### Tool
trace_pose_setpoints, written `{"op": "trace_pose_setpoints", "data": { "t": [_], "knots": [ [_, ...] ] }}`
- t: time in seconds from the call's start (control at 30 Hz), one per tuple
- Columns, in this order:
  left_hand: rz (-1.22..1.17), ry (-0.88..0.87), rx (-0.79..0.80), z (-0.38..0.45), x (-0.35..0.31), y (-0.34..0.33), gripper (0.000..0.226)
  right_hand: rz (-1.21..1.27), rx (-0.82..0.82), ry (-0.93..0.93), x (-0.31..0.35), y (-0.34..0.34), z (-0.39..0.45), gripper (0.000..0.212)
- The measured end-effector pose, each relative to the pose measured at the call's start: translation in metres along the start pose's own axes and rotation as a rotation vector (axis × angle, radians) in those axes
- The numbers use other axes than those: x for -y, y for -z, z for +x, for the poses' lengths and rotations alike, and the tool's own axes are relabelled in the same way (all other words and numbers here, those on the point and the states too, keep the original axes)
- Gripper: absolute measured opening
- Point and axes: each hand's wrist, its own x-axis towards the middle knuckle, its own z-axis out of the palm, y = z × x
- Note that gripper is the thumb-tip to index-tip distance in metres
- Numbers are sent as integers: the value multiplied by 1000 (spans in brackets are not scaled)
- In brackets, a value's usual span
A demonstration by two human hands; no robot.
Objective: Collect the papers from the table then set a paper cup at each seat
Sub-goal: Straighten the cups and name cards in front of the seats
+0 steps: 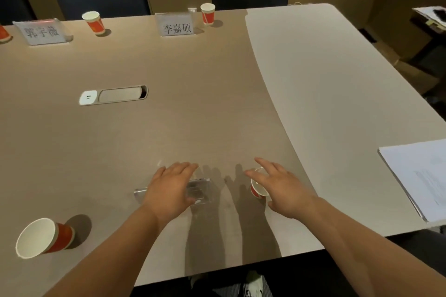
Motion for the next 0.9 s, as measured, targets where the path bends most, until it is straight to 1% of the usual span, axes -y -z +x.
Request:
{"op": "trace_pose_setpoints", "data": {
  "t": [0.07,0.13,0.23,0.3,0.37,0.47,0.53,0.7,0.9],
  "knots": [
    [34,7,90,12,6,-3,83,4,10,-46,6,-7,7,83],
    [49,18,159,19,9,-9,75,27,-9,-75,11,-13,14,78],
    [60,10,167,25,10,-19,55,78,-66,-124,16,-16,25,70],
    [65,11,143,26,8,-24,47,97,-97,-156,20,-17,31,66],
    [68,13,128,27,6,-29,47,116,-92,-178,22,-17,36,68],
    [67,19,122,28,3,-34,48,65,-76,-168,22,-15,36,82],
    [69,9,124,28,2,-37,50,31,-82,-148,21,-16,34,80],
    [63,-2,114,30,-8,-39,52,47,-68,-159,19,-15,33,77],
    [65,3,105,30,-15,-39,52,15,-66,-151,18,-15,31,75]
  ]
}}
